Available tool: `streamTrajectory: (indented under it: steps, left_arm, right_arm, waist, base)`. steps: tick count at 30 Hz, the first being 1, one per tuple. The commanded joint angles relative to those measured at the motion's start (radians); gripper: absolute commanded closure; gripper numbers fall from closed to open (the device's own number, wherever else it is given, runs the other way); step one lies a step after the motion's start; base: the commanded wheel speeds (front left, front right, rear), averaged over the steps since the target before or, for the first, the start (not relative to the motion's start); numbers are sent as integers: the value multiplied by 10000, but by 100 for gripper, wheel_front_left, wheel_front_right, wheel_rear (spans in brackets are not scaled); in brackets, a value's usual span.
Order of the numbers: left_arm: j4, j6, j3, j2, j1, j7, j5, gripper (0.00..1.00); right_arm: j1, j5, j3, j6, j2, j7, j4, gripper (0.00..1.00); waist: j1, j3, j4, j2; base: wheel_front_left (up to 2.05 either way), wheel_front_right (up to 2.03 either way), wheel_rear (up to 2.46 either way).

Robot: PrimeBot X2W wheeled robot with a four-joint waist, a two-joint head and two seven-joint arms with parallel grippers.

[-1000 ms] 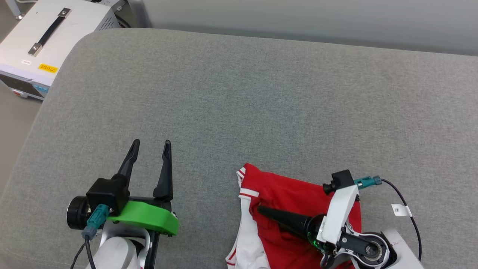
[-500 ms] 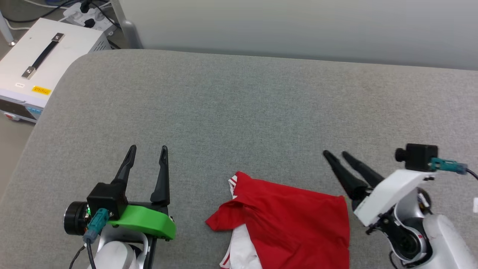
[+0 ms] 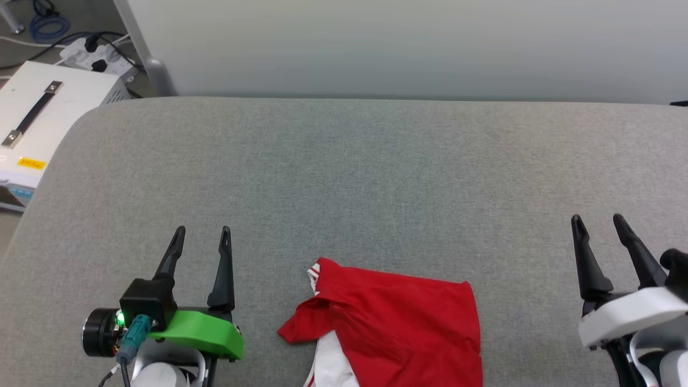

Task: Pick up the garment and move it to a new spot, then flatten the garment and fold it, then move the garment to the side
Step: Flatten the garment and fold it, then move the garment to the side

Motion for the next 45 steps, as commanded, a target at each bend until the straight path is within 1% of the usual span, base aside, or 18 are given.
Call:
streamTrajectory:
  steps: [1,7,12,24,30,34,36,39,42,45]
  left_arm:
    - [-28,43,50,52,155,-57,117,0]
    - [-12,62,122,8,483,-57,146,0]
    - [54,97,199,-64,755,-57,135,0]
    - [232,12,331,-255,1047,-57,40,0]
    - [323,-94,380,-342,926,-57,73,0]
    - [332,-170,433,-418,782,-57,133,0]
    - [315,-222,481,-486,680,-57,165,0]
    - [280,-291,538,-589,516,-57,258,0]
    - [229,-394,586,-741,312,-57,372,0]
    - [209,-520,630,-921,138,-57,472,0]
  right_arm:
    - [262,-217,-20,2,52,-155,-100,0]
    - [950,-656,-4,2,233,-537,-411,0]
    - [1356,-805,52,2,222,-645,-580,0]
    - [1689,-939,398,2,77,-367,-1159,0]
    - [1730,-852,239,2,123,-187,-1147,0]
    - [1779,-330,-287,2,298,200,-815,0]
    - [1796,123,-569,2,246,562,-433,0]
    - [1795,794,-718,2,112,1250,53,0]
    - [1751,1576,-541,2,-59,2084,331,0]
    - [1703,2273,-89,2,-272,2853,416,0]
  waist:
    - [0,-136,-146,0]
    - [0,-284,-344,0]
    - [0,-472,-477,0]
    - [0,-738,-553,0]
    - [0,-694,-473,0]
    - [0,-595,-378,0]
    - [0,-482,-269,0]
    - [0,-311,-103,0]
    - [0,-87,145,0]
    - [0,109,412,0]
  base:
    - [0,0,0]
    - [0,0,0]
    - [0,0,0]
    - [0,0,0]
    - [0,0,0]
    - [0,0,0]
    - [0,0,0]
    - [0,0,0]
    - [0,0,0]
    - [0,0,0]
